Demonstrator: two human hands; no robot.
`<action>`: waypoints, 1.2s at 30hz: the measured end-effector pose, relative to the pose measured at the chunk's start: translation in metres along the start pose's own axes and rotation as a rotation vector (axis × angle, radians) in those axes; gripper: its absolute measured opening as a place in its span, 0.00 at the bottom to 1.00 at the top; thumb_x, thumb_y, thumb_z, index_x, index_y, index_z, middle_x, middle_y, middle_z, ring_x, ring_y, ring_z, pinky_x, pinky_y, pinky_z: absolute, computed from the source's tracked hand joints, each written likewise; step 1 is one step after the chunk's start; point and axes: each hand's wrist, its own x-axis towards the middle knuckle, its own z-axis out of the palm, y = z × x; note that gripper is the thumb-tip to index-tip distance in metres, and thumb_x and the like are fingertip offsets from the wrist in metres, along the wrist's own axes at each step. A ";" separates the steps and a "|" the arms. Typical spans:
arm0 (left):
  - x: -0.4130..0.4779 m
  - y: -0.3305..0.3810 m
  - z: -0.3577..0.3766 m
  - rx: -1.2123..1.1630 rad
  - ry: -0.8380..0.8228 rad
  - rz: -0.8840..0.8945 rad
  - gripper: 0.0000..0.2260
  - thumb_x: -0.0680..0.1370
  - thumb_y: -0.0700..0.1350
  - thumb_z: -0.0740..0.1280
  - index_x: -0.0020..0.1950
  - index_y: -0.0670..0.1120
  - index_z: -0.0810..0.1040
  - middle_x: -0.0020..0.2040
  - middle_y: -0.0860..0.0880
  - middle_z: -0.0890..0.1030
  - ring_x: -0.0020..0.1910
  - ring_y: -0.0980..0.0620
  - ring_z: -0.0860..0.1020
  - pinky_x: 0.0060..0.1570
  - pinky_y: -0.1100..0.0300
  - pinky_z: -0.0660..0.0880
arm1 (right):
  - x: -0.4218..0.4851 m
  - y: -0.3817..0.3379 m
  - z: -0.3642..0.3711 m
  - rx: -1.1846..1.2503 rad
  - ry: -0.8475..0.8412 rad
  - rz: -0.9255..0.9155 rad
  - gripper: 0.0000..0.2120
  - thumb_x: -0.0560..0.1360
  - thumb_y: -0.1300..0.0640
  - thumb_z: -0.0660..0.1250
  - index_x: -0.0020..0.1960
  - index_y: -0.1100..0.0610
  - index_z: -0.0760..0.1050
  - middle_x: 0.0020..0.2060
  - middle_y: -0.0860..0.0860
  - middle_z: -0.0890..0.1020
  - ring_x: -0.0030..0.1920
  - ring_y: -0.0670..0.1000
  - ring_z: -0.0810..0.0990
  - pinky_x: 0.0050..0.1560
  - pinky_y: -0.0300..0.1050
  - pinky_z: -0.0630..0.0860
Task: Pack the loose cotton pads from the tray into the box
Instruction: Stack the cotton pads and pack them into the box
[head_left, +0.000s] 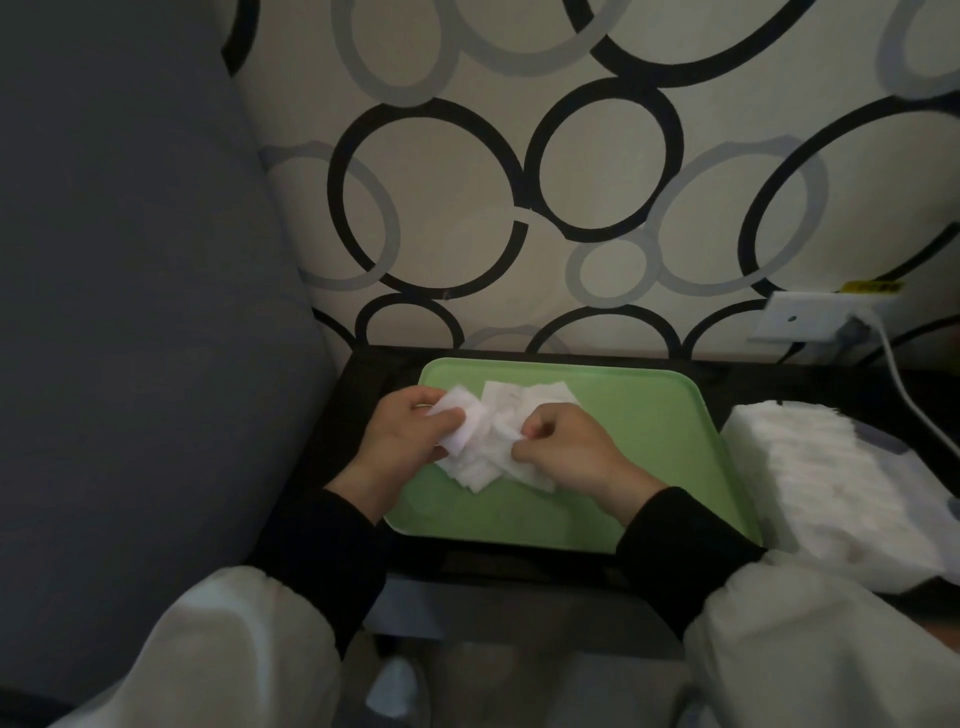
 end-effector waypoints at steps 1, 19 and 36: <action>0.001 -0.001 -0.001 -0.003 0.004 -0.010 0.05 0.77 0.38 0.71 0.49 0.47 0.80 0.47 0.47 0.83 0.45 0.50 0.82 0.38 0.59 0.78 | -0.001 0.000 -0.005 0.066 0.016 0.009 0.06 0.70 0.62 0.72 0.38 0.55 0.76 0.35 0.49 0.79 0.37 0.48 0.77 0.40 0.46 0.76; -0.022 0.009 0.047 -0.064 -0.285 -0.099 0.08 0.81 0.42 0.66 0.56 0.42 0.82 0.48 0.44 0.86 0.44 0.51 0.85 0.40 0.60 0.81 | -0.017 0.004 -0.044 0.578 -0.068 -0.013 0.13 0.71 0.67 0.74 0.55 0.66 0.79 0.51 0.65 0.83 0.46 0.57 0.81 0.44 0.48 0.80; -0.029 0.018 0.056 -0.215 -0.286 -0.137 0.11 0.82 0.46 0.65 0.58 0.41 0.81 0.53 0.40 0.85 0.51 0.44 0.85 0.46 0.54 0.83 | -0.020 0.002 -0.040 0.415 0.042 0.035 0.13 0.67 0.64 0.79 0.48 0.66 0.80 0.33 0.54 0.83 0.29 0.48 0.80 0.29 0.40 0.76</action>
